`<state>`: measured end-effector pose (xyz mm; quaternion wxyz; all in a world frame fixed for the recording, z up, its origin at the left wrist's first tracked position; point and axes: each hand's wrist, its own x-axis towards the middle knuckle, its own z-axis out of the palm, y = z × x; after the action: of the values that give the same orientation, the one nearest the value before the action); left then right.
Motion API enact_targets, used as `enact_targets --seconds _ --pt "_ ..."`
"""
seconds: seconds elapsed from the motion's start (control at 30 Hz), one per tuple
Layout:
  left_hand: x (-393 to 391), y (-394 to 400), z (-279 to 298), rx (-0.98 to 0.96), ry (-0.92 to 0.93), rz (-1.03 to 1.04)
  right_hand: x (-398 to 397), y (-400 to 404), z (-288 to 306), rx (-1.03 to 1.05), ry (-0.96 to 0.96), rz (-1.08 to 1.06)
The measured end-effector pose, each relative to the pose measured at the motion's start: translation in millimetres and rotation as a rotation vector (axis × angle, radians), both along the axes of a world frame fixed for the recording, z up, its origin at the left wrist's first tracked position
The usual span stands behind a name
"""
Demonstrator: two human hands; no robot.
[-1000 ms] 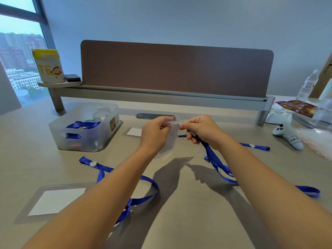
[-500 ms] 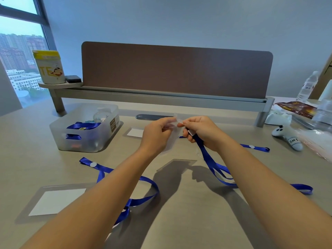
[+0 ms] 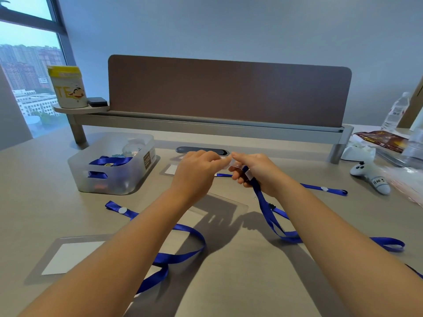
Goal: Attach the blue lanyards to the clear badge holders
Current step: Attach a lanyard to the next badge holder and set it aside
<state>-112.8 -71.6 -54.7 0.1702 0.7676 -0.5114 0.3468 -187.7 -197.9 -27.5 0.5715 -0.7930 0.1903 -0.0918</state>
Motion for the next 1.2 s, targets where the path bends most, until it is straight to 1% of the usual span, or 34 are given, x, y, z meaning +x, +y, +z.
enact_targets --seconds 0.1,0.13,0.2,0.27,0.33,0.43,0.47,0.5,0.6,0.67,0.93,1.2 --pt "2.3 2.9 -1.3 0.001 0.002 0.000 1.5 1.2 -1.4 0.012 -0.015 0.001" --pt "0.4 3.7 0.0 0.004 0.062 -0.007 2.3 1.4 -1.2 0.022 -0.023 0.009" --pt "-4.6 2.6 4.1 0.014 0.258 0.034 3.1 1.4 -0.7 0.024 -0.034 0.028" --pt "-3.7 2.5 6.4 0.092 0.453 0.095 3.5 1.0 -0.7 0.029 -0.044 0.057" --pt "-5.1 2.9 11.7 0.121 0.618 0.073 3.3 0.7 -0.7 0.011 -0.050 0.086" --pt "-8.3 4.1 18.7 0.013 0.887 -0.062 4.8 1.0 -1.6 -0.041 -0.072 0.118" --pt "-9.6 4.2 20.5 -0.036 0.958 -0.093 5.8 1.2 -2.3 -0.054 -0.084 0.121" --pt "-10.4 3.8 22.0 -0.074 0.983 -0.091 7.1 1.7 -2.8 -0.073 -0.094 0.121" --pt "-8.3 0.8 24.0 -0.127 0.909 0.008 10.3 4.7 -3.4 -0.194 -0.098 0.118" --pt "-7.4 0.3 25.7 -0.130 0.867 0.038 10.0 8.9 -2.5 -0.251 -0.104 0.116" --pt "-6.4 -2.6 33.0 -0.013 0.709 0.145 7.8 18.5 1.4 -0.429 -0.137 0.107" --pt "-9.1 -5.6 36.5 -0.034 0.654 0.170 6.5 20.2 -0.4 -0.497 -0.182 0.069"
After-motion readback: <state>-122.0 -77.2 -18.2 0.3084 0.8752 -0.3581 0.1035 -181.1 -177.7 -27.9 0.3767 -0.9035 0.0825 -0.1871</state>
